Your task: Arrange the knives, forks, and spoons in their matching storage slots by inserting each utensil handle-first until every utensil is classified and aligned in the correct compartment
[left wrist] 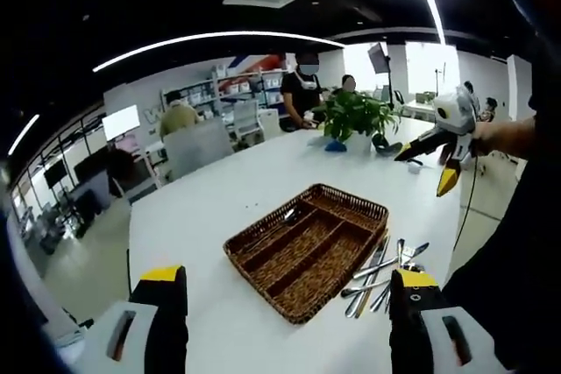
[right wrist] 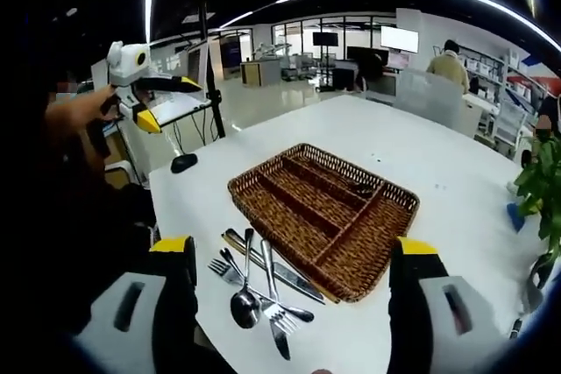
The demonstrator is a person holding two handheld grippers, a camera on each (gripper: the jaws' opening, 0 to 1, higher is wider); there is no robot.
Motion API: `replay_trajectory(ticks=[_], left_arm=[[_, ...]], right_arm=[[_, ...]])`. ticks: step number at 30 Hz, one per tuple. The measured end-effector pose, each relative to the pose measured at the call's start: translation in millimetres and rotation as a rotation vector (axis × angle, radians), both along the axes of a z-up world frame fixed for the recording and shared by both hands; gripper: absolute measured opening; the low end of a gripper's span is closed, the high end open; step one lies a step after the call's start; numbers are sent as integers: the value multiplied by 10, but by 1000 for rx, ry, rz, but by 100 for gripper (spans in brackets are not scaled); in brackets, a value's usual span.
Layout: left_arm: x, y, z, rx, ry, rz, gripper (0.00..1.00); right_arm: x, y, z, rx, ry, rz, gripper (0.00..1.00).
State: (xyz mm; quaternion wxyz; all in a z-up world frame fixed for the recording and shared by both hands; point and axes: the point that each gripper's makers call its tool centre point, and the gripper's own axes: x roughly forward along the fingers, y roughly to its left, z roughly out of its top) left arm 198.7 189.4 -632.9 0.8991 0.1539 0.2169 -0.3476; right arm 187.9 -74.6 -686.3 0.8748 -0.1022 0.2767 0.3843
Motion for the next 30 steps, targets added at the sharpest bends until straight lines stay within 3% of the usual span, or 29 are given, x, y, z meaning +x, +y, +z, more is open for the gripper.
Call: replay_trajectory(ticks=[14,16,19,30], left_arm=[[-51,94,-4,15,3,23,100],[-41,100,7,12,0,29,100],[-22,121,27,9,-7,39,100],[-60,129,10,3,-7,50,100]], right_arm=[[-90,261,-523,-44,68,60,72],[-114,273,-752,-104,90,88,71],[-139,394,-918,-86,126,100,70],[-149,603,-1186,-105,134,129,52]])
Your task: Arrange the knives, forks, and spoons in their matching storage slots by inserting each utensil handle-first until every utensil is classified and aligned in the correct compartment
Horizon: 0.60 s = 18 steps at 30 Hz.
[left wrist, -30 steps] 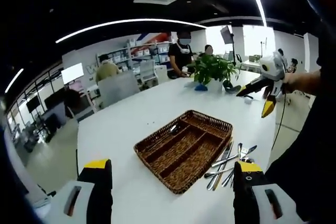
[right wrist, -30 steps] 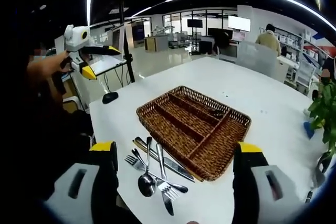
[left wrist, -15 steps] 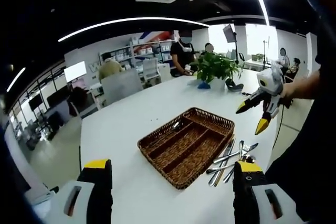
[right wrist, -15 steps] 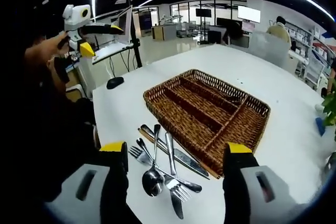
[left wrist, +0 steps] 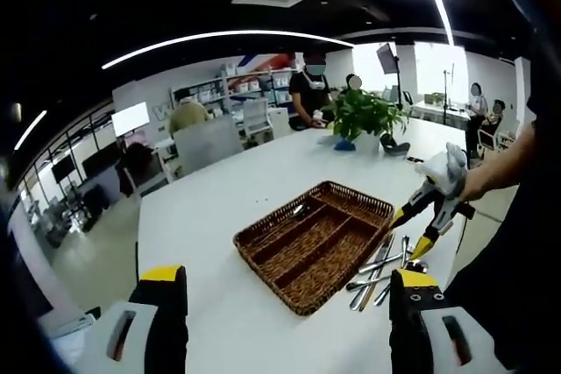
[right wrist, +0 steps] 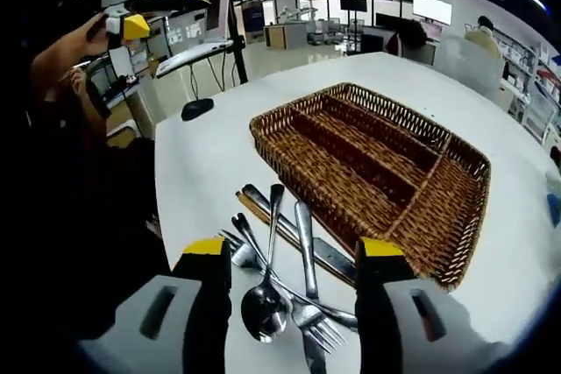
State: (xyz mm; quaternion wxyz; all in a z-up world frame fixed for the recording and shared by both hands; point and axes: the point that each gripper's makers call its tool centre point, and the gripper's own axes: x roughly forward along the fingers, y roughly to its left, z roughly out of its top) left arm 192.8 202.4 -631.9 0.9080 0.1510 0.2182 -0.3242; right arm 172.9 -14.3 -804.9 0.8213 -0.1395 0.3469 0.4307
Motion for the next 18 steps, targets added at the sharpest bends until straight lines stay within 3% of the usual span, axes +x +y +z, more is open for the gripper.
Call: replay_trajectory(ticks=[6,8,18], left_arm=[[-23,45,-21,1,5,13,100],[-34,57,-31,3,5,16,100],[-116,147,-80,-6,24,42,100]], right_arm=[[-53,97,-200,-18,41,28,44],[-76,105,-286,-76,34,61,38],[-78,249,-485,-63,93,48,27]])
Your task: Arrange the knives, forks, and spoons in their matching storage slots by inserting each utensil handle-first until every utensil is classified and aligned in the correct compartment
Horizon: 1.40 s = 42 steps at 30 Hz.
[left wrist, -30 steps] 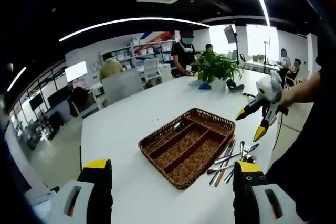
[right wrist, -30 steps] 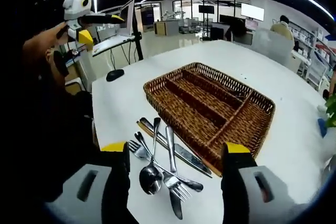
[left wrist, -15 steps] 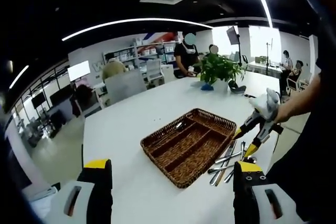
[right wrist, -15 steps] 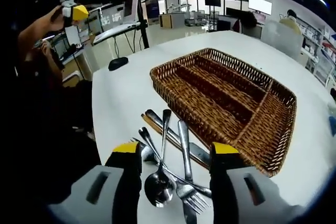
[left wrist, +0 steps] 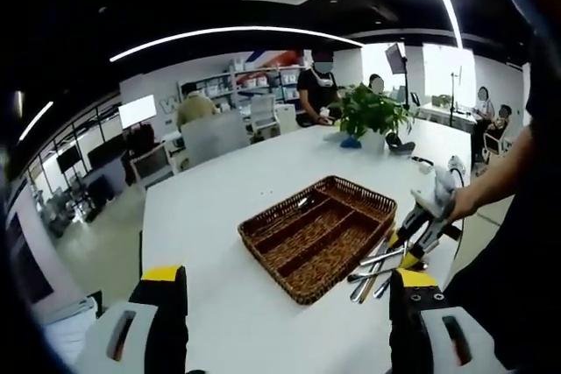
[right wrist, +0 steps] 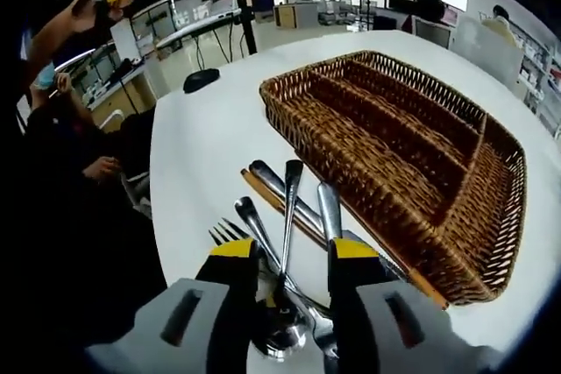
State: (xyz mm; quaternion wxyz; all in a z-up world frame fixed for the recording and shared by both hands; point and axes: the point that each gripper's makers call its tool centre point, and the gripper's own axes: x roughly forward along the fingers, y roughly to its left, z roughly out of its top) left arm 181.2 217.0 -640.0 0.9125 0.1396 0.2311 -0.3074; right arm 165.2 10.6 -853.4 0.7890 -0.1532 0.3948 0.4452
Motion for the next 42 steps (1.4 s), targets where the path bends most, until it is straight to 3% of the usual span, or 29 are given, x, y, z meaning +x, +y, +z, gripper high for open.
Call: replay_trajectory(ticks=[6,23,34,42], left_arm=[[-64,68,-46,-6,12,16,100],[-92,178,-61,-25,12,55,100],[-74,176,-57,-32,9,61,100],[-79,162,-62,-46,16,67,100]], right_arm=[[-9,9,-96,-42,-10,13,16],[-11,101,-239,-109,8,49,7],[55,110,-235,-78,44,-15,0],[11,143,-157,-77,21,24,0]])
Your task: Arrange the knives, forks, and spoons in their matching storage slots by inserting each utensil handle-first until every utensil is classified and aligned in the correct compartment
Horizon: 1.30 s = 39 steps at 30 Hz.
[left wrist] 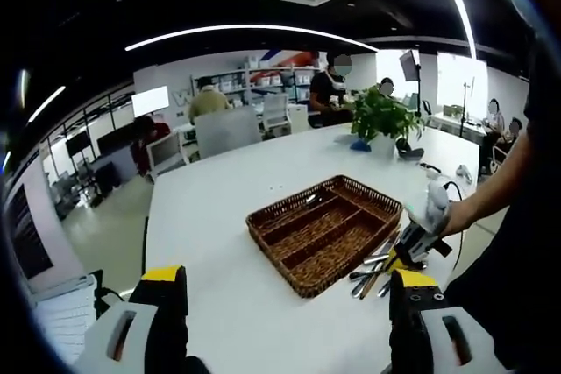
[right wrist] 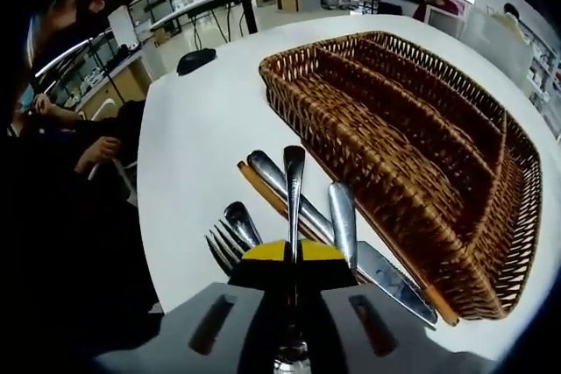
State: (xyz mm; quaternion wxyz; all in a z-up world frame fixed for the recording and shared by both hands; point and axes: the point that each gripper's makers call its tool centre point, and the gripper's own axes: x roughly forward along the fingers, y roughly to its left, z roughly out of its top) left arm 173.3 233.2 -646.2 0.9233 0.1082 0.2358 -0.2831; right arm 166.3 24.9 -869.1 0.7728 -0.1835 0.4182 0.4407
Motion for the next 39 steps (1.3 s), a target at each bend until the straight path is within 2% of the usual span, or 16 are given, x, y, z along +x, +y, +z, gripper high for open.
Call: replay_trajectory(ticks=[10,20,28,34,39], left_arm=[[21,-74,-12,1,-3,-14,100],[40,-286,-84,-3,14,-62,100],[92,-446,-101,-5,15,-95,100],[145,-468,-48,-2,7,-101,100],[165,-570,-34,-4,8,-121,100]], right_arm=[[30,-89,206,47,11,-40,0],[15,-215,403,107,-7,-88,0],[-46,-295,552,178,4,-127,0],[-72,-334,699,221,4,-133,0],[-32,-313,866,290,6,-165,0]])
